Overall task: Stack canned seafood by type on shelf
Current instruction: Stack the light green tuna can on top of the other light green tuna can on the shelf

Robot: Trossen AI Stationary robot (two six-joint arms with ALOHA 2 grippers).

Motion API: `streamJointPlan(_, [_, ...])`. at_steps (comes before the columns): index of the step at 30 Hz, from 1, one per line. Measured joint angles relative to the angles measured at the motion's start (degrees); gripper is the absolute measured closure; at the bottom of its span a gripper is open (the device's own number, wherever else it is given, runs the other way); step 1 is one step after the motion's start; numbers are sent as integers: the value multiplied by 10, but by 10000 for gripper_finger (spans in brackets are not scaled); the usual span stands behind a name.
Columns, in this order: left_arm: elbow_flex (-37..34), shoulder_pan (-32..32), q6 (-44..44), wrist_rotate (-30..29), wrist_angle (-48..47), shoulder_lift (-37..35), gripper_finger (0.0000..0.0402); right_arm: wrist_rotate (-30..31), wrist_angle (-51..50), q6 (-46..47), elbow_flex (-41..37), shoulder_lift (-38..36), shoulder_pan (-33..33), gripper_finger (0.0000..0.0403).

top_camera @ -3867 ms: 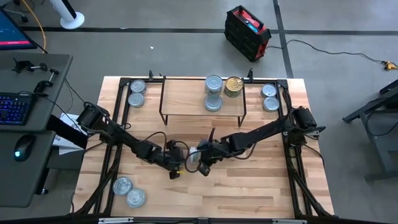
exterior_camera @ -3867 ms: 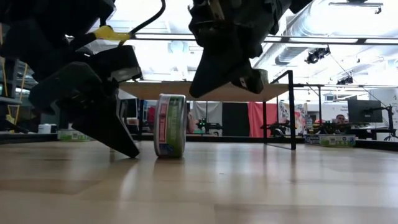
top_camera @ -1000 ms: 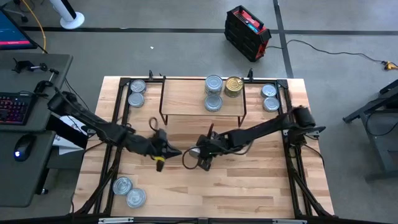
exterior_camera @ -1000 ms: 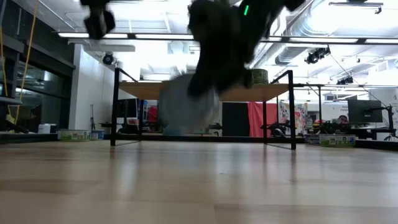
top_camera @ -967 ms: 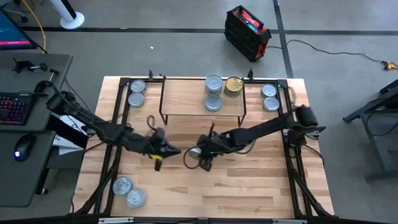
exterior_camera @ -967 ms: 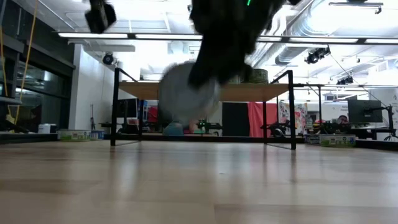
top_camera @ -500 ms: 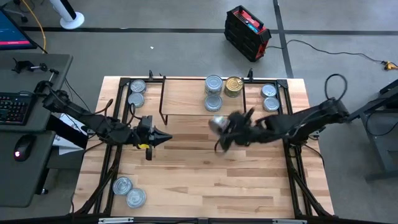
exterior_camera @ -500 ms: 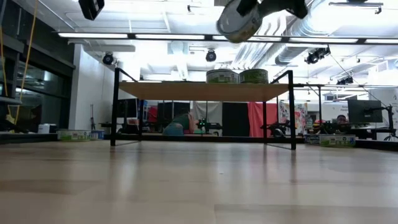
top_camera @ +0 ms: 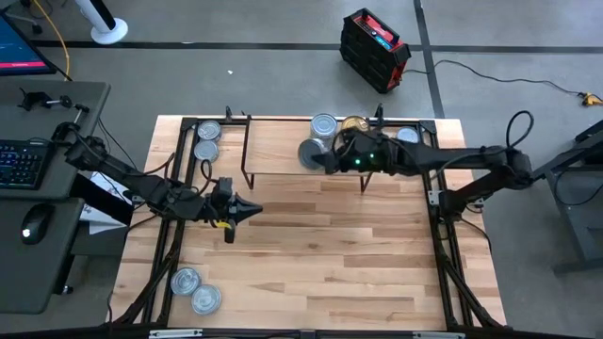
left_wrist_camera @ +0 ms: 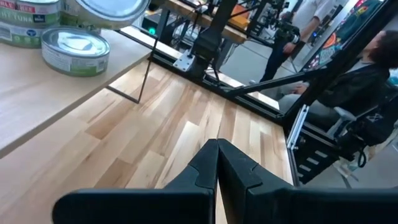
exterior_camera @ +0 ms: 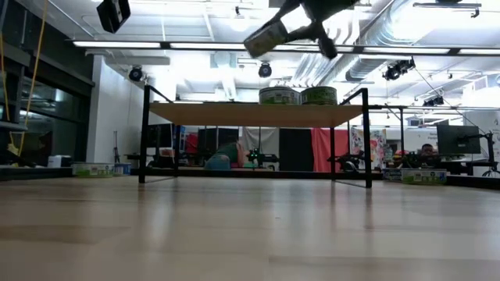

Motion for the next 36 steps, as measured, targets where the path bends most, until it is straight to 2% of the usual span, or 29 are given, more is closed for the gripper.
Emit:
streamJointPlan(4, [0, -6, -9, 1, -7, 0, 401, 3, 66, 46, -76, -16, 0, 291])
streamJointPlan(11, [0, -8, -25, 0, -7, 0, 401, 122, 191, 146, -184, -76, 3, 291])
streamJointPlan(15, [0, -8, -27, 0, -6, 0, 401, 132, 171, 202, -194, -80, -3, 286])
streamJointPlan(21, [0, -8, -28, -1, -6, 0, 401, 120, 173, 228, -194, -65, -5, 222])
streamJointPlan(24, [0, -8, -28, -1, -6, 0, 401, 126, 174, 234, -194, -65, -5, 204])
streamJointPlan(33, [0, -8, -27, -1, -6, 0, 401, 138, 153, 246, -194, -65, -5, 196])
streamJointPlan(36, [0, -8, -27, -1, -6, 0, 401, 161, 150, 245, -194, -65, -5, 195])
